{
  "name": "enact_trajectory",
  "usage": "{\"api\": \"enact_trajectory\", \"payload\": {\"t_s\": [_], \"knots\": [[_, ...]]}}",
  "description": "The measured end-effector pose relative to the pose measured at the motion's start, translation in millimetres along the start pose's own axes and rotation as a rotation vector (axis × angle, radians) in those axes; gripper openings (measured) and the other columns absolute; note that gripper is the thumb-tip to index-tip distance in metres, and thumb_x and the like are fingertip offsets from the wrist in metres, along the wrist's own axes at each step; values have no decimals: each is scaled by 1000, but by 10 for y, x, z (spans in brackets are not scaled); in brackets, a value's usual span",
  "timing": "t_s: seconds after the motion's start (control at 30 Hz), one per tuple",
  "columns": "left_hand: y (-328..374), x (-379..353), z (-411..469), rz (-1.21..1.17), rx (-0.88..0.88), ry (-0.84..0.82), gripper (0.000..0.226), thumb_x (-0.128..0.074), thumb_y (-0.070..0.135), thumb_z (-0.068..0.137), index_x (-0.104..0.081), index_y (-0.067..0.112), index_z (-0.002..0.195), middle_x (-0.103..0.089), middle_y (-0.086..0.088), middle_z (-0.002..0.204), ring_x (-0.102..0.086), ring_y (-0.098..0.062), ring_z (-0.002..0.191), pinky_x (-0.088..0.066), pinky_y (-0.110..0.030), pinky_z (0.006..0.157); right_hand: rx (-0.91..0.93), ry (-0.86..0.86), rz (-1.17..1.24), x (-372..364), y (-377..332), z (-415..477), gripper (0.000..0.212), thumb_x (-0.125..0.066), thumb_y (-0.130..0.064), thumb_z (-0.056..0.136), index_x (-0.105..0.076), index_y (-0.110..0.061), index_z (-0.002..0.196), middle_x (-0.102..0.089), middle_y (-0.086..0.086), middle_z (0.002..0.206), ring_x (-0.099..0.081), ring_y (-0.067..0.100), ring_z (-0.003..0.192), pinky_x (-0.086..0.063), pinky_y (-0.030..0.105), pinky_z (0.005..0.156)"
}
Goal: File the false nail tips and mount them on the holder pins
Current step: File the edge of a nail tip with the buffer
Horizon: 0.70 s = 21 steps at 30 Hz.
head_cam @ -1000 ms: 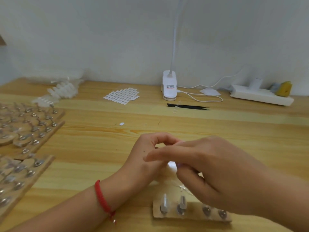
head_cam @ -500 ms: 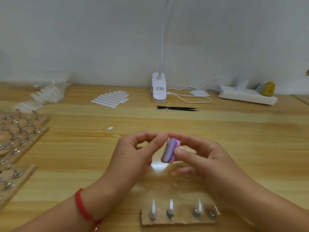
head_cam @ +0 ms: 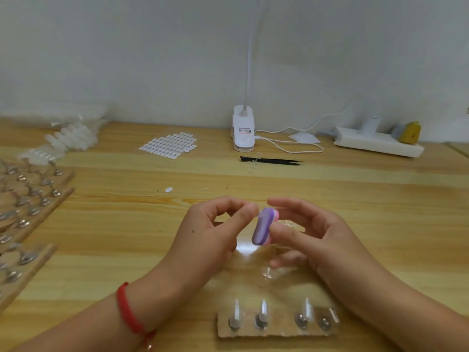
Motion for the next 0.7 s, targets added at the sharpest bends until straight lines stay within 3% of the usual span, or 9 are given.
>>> {"api": "enact_trajectory", "payload": {"t_s": [0.13, 0.23, 0.43, 0.53, 0.63, 0.7], "knots": [[-2, -14, 0, 13, 16, -32, 16, -66, 30, 81, -72, 15, 79, -42, 11, 37, -32, -3, 32, -28, -12, 37, -6, 57, 41, 36, 3, 26, 39, -79, -28, 61, -76, -21, 99, -74, 10, 96, -73, 24, 77, -57, 26, 55], [-11, 16, 12, 5, 10, -5, 28, -64, 43, 72, -72, 18, 78, -37, 8, 37, -30, -7, 33, -27, -14, 37, -37, -13, -16, 16, -7, 29, 33, -83, -25, 69, -77, -25, 101, -73, 13, 96, -70, 21, 74, -57, 26, 57], [23, -24, -12, 10, -7, -63, 22, -65, 39, 69, -71, 18, 70, -41, 9, 36, -31, -4, 32, -26, -11, 36, -56, 7, 39, 42, -24, 45, 35, -74, -26, 68, -77, -20, 102, -74, 12, 92, -68, 19, 71, -56, 26, 57], [2, 1, -1, 17, 5, -36, 31, -65, 47, 65, -72, 19, 75, -36, 7, 38, -29, -7, 33, -25, -14, 36, -81, -40, 35, 15, -18, 41, 32, -72, -21, 69, -77, -17, 100, -73, 12, 88, -67, 19, 67, -57, 27, 57], [33, -51, -15, 17, -9, -98, 25, -66, 40, 68, -72, 17, 72, -45, 11, 39, -30, -5, 33, -27, -12, 37, -83, -2, 53, 34, -14, 64, 33, -72, -21, 67, -78, -16, 100, -73, 13, 87, -65, 18, 67, -56, 26, 57], [23, -37, -4, 9, 1, -55, 28, -65, 40, 68, -73, 15, 76, -39, 9, 37, -29, -6, 32, -26, -13, 36, -98, -22, 68, 23, -13, 63, 32, -71, -21, 68, -78, -15, 99, -73, 11, 89, -64, 17, 68, -56, 25, 57]]}}
Point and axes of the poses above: each hand's wrist, its own z-axis towards the middle knuckle, its own x-axis out of the back of the hand, y = z × x, the point moved 2 cm from there along z, towards the middle knuckle
